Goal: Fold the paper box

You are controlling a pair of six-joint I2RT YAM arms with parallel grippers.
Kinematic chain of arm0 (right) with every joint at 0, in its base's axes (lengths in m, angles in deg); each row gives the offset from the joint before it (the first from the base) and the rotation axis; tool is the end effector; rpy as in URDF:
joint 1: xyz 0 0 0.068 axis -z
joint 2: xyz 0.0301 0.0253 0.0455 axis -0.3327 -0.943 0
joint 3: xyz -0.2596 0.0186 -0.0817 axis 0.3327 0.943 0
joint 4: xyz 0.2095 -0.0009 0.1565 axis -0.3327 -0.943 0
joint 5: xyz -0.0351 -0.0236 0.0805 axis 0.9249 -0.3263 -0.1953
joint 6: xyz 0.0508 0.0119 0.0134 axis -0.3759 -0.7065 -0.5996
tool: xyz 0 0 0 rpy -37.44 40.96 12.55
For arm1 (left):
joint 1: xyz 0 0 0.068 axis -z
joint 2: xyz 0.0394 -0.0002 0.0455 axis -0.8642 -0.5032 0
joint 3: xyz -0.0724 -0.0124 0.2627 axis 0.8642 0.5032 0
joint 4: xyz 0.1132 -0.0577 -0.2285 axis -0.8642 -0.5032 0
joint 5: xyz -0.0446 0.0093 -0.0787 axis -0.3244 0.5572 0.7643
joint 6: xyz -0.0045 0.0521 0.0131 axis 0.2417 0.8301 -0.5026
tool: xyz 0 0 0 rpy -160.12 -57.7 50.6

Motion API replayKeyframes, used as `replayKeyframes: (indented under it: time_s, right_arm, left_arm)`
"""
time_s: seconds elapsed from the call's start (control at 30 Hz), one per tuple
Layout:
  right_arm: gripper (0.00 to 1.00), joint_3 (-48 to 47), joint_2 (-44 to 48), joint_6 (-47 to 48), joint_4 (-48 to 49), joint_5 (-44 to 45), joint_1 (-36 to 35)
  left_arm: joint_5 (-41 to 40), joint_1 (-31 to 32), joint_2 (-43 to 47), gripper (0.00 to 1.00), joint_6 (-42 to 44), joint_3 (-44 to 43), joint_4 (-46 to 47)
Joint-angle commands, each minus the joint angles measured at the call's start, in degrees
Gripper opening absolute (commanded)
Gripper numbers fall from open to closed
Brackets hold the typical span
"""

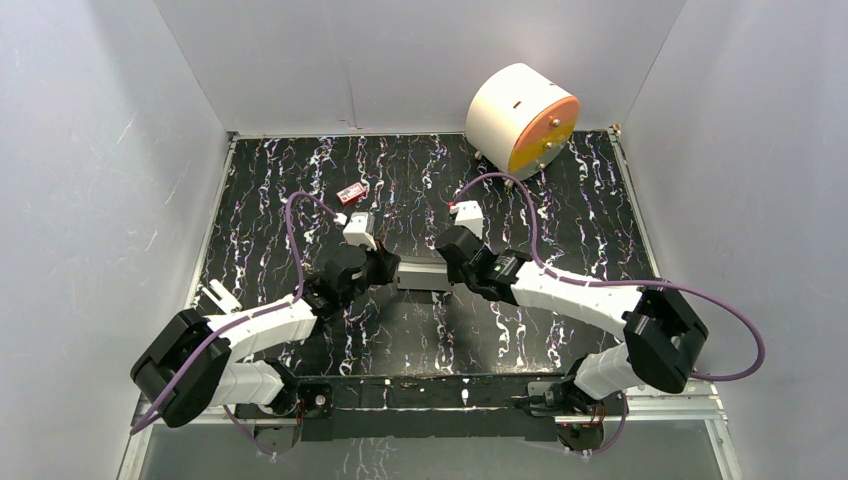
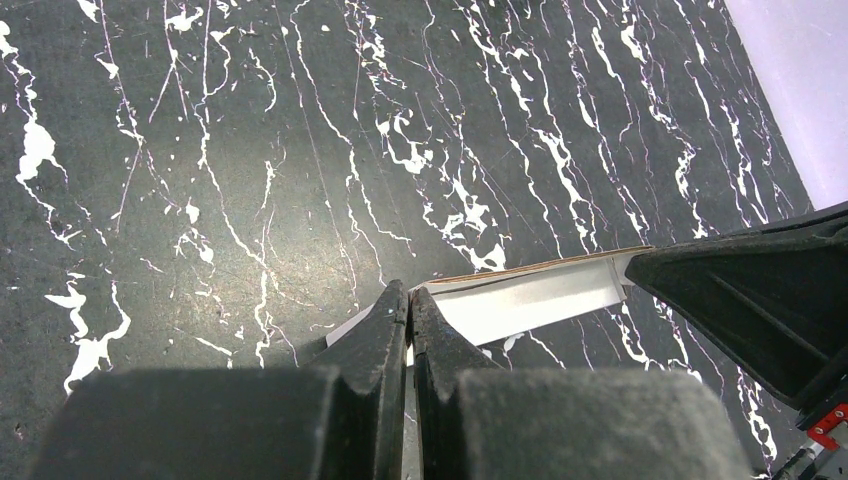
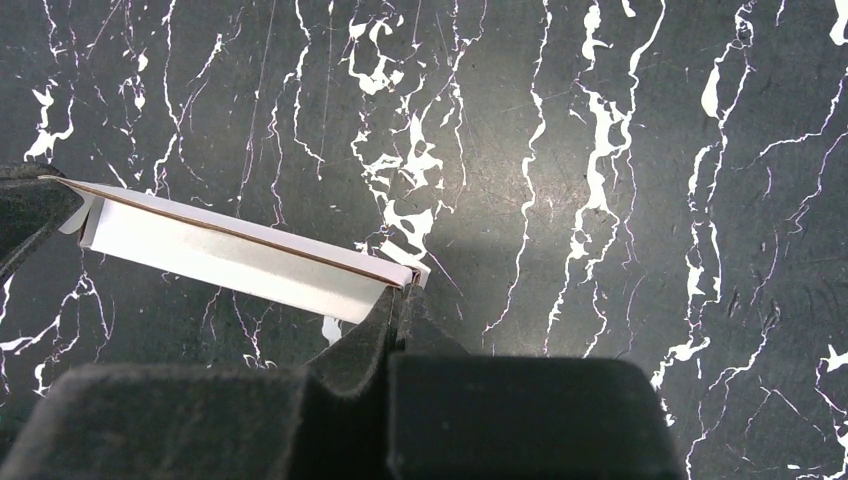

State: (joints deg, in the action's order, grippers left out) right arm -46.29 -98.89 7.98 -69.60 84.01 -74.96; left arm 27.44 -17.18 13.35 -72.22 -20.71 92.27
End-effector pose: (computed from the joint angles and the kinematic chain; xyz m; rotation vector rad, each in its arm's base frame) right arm 0.1842 0.2353 0.2403 -0.1675 2.1976 0.2107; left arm 0.1937 -0.1685 0.2082 0.0232 1.8664 -0.7440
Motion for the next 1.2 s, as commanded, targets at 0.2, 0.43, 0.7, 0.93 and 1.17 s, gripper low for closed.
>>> replayKeyframes:
  time_s: [0.2,0.43,0.7,0.93,1.17]
  right_arm:
    - [0.0,-0.9,-0.8,-3.8,4.3,1.8,-1.9]
    - [0.0,0.1,-1.8,-3.9,4.8,2.8,-3.1]
    - [0.0,1.9,-2.7,-5.2,4.7,5.3,-4.4]
    - [0.0,4.1,-3.2,-5.1,6.1,7.0,-5.7]
    - [0.0,4.9,-3.7,-5.1,7.6,7.4,-6.7]
  left_arm:
    - [0.4,2.0,-0.1,0.0,-2.0,-0.8,2.1]
    - [-0.4,2.5,0.1,0.0,-2.7,0.0,2.7]
    - [-1.0,2.8,0.1,0.0,-3.3,1.1,3.8]
    - [-1.2,3.0,0.3,0.0,-3.1,2.9,5.5]
    - [-2.2,3.3,0.4,0.0,-4.6,2.6,5.8]
